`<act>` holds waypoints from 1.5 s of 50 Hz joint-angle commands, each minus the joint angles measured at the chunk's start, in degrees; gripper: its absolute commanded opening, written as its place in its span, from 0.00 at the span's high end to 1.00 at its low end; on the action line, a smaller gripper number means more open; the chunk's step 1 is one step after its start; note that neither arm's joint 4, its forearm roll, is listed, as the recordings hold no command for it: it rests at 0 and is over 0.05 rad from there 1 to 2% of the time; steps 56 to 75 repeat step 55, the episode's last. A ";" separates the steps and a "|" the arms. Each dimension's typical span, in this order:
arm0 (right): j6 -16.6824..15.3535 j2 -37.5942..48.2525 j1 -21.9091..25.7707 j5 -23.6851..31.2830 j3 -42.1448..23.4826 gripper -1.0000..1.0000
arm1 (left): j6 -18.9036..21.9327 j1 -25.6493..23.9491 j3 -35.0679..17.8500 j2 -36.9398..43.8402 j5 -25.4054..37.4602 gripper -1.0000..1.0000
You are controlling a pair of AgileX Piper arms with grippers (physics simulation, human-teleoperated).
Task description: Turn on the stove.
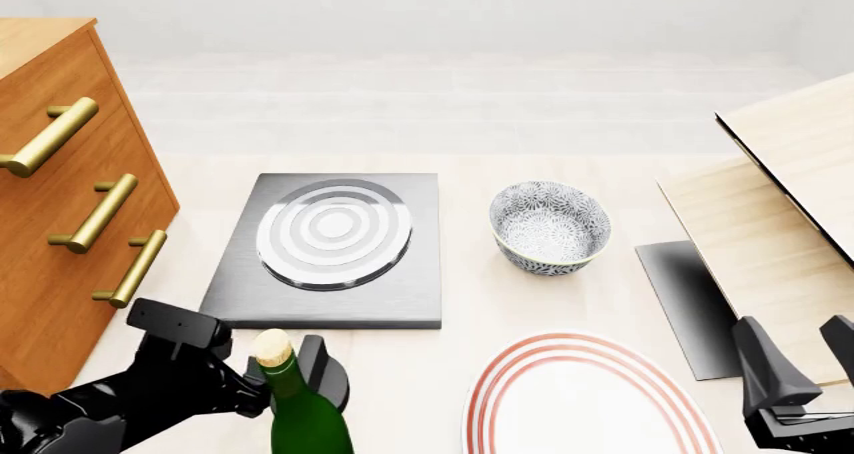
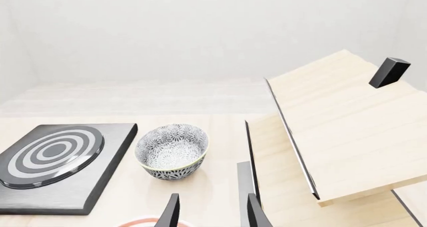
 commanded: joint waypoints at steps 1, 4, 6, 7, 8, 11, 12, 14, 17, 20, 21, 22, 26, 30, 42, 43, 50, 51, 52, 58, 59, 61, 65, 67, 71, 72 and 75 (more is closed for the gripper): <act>-0.07 -0.06 0.06 0.13 0.00 0.00 | -0.85 0.37 0.49 -5.81 3.84 0.00; -0.15 -0.07 0.12 0.17 0.00 0.00 | -1.02 0.68 0.63 -8.02 5.18 0.00; -0.19 0.06 0.14 0.05 0.00 0.00 | -1.18 0.90 0.73 -10.10 6.48 0.00; -0.19 0.07 0.14 0.05 0.00 0.00 | -1.18 0.90 0.73 -10.13 6.52 0.00; -0.17 0.00 0.13 0.13 0.00 0.00 | -1.19 0.93 0.73 -10.47 6.71 0.00; -0.22 -0.06 0.19 0.19 0.00 0.00 | -0.91 1.35 0.50 -12.04 7.92 0.00; -0.22 -0.15 0.20 0.27 -0.01 0.00 | -0.97 1.36 0.46 -12.44 8.24 0.00; -0.22 -0.31 0.16 0.42 0.00 0.00 | -0.98 1.45 0.11 -13.83 9.48 0.00; -0.22 -0.32 0.12 0.43 0.00 0.00 | -0.93 1.52 -0.25 -15.44 10.90 0.00; -0.30 -0.16 0.18 0.33 0.00 0.00 | -0.77 1.73 -0.67 -17.56 12.88 0.00; -0.28 -0.14 0.19 0.30 -0.01 0.00 | -0.78 1.69 -0.65 -17.94 13.09 0.00; -0.31 -0.18 0.18 0.33 -0.01 0.00 | -0.79 1.65 -0.66 -18.50 13.50 0.00; -0.30 -0.22 0.19 0.39 -0.01 0.00 | -0.43 2.38 -0.44 -20.08 14.24 0.00; -0.40 -0.06 0.35 0.30 0.00 0.00 | 0.12 3.00 -0.93 -23.52 17.10 0.00; -0.59 -0.06 0.67 0.27 -0.01 0.00 | 0.68 4.46 -3.60 -35.79 27.47 0.00; -0.54 -0.02 0.62 0.23 -0.01 0.00 | 0.78 5.10 -4.27 -37.19 28.70 0.00; -0.64 -0.13 0.66 0.41 -0.01 0.00 | 2.27 6.14 -8.16 -41.59 34.59 0.00; -0.65 -0.14 0.67 0.41 -0.01 0.00 | 2.49 6.17 -9.01 -42.11 35.56 0.00; -0.65 -0.14 0.65 0.37 -0.01 0.00 | 2.53 6.19 -9.40 -42.37 36.04 0.00; -0.57 -0.42 0.48 0.66 -0.01 0.00 | 2.84 6.21 -11.28 -43.30 38.20 0.00; -0.57 -0.42 0.48 0.66 -0.01 0.00 | 2.84 6.21 -11.28 -43.30 38.20 0.00; -0.57 -0.42 0.48 0.66 -0.01 0.00 | 2.84 6.21 -11.28 -43.30 38.20 0.00; -0.57 -0.42 0.48 0.66 -0.01 0.00 | 2.84 6.21 -11.28 -43.30 38.20 0.00; -0.57 -0.42 0.48 0.66 -0.01 0.00 | 2.84 6.21 -11.28 -43.30 38.20 0.00; -0.57 -0.42 0.48 0.66 -0.01 0.00 | 2.84 6.21 -11.28 -43.30 38.20 0.00; -0.57 -0.42 0.48 0.66 -0.01 0.00 | 2.84 6.21 -11.28 -43.30 38.20 0.00; -0.57 -0.42 0.48 0.66 -0.01 0.00 | 2.84 6.21 -11.28 -43.30 38.20 0.00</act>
